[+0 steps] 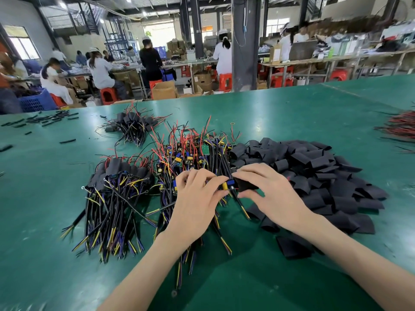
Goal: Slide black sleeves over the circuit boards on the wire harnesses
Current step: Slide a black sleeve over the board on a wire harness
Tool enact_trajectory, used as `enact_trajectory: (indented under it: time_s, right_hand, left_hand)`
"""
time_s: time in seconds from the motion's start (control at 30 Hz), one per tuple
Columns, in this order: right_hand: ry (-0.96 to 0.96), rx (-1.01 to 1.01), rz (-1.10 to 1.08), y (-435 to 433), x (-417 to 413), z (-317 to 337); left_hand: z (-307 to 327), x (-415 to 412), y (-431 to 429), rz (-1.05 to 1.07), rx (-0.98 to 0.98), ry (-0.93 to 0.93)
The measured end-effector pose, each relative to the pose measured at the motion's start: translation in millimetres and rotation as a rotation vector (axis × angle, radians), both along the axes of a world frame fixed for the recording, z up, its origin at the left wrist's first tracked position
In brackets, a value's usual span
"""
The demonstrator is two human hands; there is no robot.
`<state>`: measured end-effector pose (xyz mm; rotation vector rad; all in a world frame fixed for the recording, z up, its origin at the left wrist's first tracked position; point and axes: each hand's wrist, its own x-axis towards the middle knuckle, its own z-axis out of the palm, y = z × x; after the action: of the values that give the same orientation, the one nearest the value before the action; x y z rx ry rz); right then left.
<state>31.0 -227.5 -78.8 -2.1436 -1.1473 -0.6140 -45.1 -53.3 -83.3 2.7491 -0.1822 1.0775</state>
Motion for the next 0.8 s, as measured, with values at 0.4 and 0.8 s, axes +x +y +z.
enact_trajectory:
  time_s: [0.4, 0.8]
  right_hand:
    - [0.112, -0.017, 0.012, -0.7, -2.1, 1.2]
    - [0.038, -0.087, 0.062, -1.7, -0.8, -2.3]
  left_hand:
    - [-2.4, 1.2, 1.2, -0.083, -0.023, -0.004]
    - [1.8, -0.2, -0.8, -0.163, -0.153, 0.101]
